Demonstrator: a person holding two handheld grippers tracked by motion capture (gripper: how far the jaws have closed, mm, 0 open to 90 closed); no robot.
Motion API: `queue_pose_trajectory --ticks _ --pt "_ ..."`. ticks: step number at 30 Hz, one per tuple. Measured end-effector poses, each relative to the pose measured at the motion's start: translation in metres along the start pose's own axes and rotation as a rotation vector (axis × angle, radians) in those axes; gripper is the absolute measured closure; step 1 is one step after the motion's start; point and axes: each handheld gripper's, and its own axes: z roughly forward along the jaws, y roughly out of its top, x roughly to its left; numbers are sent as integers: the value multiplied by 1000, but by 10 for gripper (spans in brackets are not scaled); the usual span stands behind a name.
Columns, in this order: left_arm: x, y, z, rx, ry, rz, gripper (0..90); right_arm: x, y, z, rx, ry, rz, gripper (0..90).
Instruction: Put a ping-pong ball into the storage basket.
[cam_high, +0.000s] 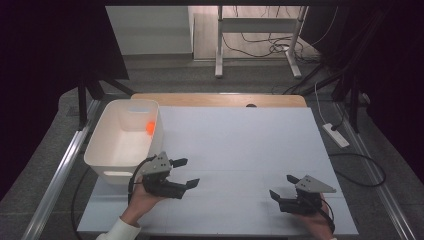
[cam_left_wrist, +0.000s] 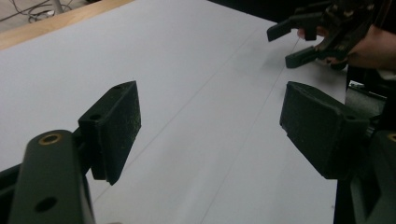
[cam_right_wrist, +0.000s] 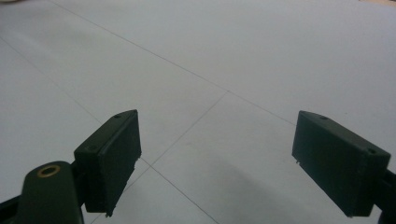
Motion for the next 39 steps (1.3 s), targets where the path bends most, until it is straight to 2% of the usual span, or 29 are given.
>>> queue_pose_trajectory --ticks 9,11,13,19,26,31,39 --pt "5 -43 -8 2 34 -75 213 2 0 1 -3 21 -9 151" --pt "5 -47 -9 7 37 -81 213 2 0 1 -2 24 -10 150" --pt "5 -53 -11 20 58 -79 212 2 0 1 -2 30 -7 150" --pt "8 -68 -19 22 81 -110 213 2 0 1 -5 52 -5 151" --pt "10 -74 -25 3 92 -136 215 -1 -1 0 -14 68 17 150" --pt "9 -75 -24 16 101 -125 214 0 0 0 -11 78 4 150" --pt "10 -76 -22 33 90 -127 208 0 -1 1 -13 79 13 150"
